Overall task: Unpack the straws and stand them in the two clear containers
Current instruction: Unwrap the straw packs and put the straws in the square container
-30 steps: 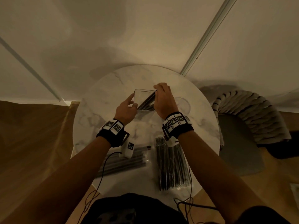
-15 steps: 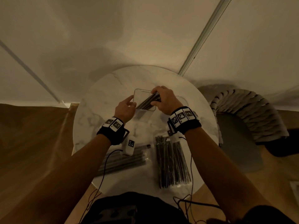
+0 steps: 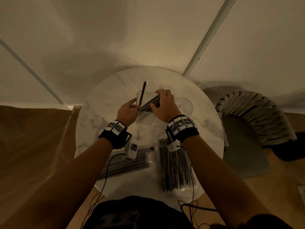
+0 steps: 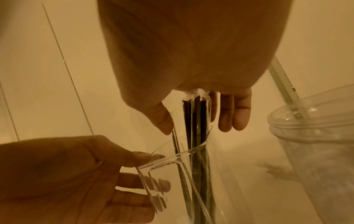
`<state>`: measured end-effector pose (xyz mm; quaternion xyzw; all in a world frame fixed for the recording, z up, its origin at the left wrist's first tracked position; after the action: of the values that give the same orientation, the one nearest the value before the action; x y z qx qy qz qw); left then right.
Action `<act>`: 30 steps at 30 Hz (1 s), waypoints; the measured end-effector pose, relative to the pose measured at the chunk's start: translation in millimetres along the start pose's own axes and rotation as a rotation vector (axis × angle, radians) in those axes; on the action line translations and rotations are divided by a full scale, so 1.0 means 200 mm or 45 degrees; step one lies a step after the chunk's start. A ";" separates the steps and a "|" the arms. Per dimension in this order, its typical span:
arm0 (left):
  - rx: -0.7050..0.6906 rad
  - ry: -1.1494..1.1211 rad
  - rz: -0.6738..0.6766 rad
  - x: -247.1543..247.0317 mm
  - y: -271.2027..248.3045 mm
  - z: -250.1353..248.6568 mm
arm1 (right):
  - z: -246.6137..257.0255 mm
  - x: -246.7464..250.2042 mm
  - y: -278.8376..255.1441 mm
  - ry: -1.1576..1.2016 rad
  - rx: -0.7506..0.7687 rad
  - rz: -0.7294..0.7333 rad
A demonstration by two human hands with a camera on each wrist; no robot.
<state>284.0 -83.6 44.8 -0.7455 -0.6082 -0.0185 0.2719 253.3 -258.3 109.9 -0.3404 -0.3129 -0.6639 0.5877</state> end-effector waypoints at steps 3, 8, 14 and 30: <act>0.003 -0.017 0.007 0.00 0.00 0.01 | 0.02 0.04 0.01 0.048 0.022 -0.081; 0.031 -0.054 0.043 -0.01 0.01 0.03 | 0.12 0.09 0.08 -0.094 0.152 -0.067; 0.043 -0.132 0.070 -0.01 0.01 0.03 | 0.23 0.05 0.22 -0.350 0.259 -0.030; 0.135 -0.246 0.068 -0.03 0.05 0.11 | 0.07 0.16 0.03 -0.308 0.028 -0.393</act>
<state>285.7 -80.3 20.6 -0.7443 -0.6117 0.0928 0.2515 257.2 -265.6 143.5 -0.3592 -0.4371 -0.6970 0.4406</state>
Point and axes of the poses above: each hand's wrist, its own y-axis towards the middle knuckle, its own x-axis out of the back of the hand, z = x × y, the point moved 5 cm from there along y, towards the middle knuckle, and after that the axes turned 2 degrees about y, right-handed, at the moved point
